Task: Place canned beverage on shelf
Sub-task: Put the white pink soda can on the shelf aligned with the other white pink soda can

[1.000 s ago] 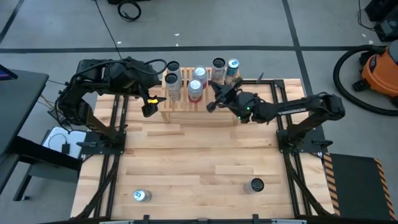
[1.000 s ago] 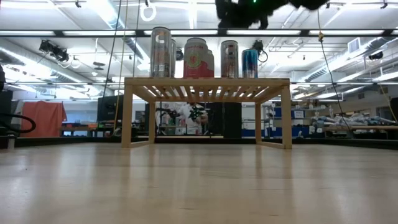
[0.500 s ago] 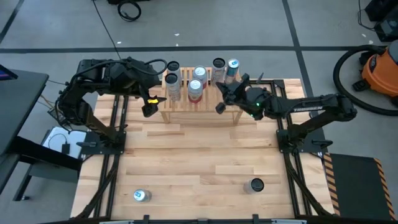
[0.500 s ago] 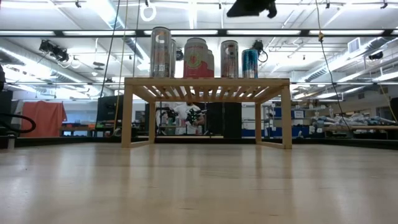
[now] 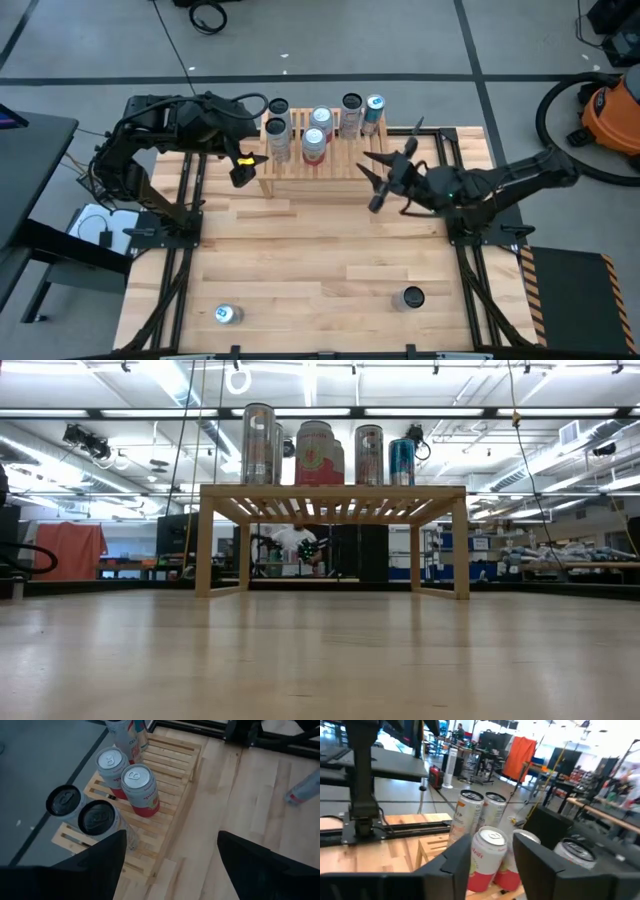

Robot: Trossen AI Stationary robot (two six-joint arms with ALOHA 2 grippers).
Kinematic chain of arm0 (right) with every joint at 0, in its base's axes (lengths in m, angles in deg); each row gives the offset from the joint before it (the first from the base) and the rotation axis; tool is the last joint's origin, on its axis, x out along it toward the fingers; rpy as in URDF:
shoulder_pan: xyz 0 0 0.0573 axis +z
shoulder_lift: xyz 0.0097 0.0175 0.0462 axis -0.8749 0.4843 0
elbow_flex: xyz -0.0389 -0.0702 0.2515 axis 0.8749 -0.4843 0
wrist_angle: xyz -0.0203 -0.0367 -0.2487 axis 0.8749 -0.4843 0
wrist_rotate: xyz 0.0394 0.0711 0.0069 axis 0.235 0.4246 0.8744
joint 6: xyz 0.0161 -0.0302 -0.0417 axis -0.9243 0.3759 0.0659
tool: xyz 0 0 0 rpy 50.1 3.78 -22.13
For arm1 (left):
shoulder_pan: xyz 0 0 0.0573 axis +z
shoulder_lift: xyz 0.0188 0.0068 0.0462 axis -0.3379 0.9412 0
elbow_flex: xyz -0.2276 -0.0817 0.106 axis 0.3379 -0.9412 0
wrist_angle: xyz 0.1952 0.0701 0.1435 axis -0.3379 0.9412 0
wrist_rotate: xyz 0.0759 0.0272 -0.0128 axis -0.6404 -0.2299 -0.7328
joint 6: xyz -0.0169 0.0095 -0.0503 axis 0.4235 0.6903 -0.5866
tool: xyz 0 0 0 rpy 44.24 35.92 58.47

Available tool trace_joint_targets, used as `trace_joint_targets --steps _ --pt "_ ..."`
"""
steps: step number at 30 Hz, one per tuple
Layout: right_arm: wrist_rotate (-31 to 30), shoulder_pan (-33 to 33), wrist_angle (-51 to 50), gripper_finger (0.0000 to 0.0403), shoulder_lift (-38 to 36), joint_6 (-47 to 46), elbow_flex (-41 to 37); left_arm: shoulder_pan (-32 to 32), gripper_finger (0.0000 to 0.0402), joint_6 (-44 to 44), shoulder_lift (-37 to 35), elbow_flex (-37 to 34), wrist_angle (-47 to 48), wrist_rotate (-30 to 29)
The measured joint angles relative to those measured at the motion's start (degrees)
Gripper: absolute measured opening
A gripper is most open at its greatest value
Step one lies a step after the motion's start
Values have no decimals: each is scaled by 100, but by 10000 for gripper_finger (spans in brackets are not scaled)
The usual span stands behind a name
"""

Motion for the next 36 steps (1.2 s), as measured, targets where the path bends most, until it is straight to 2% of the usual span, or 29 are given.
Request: trace_joint_targets --steps 4,8,10,13,17,21,25,32,36 --pt "-722 296 2 189 -56 288 0 0 315 -167 0 0 0 2" --pt "-1851 515 4 224 -55 362 0 0 315 -168 0 0 0 0" --pt "-2378 601 7 235 -55 370 0 0 315 -170 0 0 0 0" --pt "-2819 806 8 245 -107 559 0 0 315 -170 0 0 0 0" --pt "-2936 1026 198 247 -128 645 -1 0 315 -170 0 0 0 0" --pt "-2636 1116 629 246 -129 661 -2 0 315 -170 2 0 0 0" --pt "-2685 1151 657 255 -121 1331 -2 0 315 -171 2 0 0 0" --pt "-2794 1268 686 300 -81 1563 -2 0 315 -173 2 0 0 0" --pt "-3237 1699 951 327 -81 1554 -2 0 315 -173 2 1 0 0"
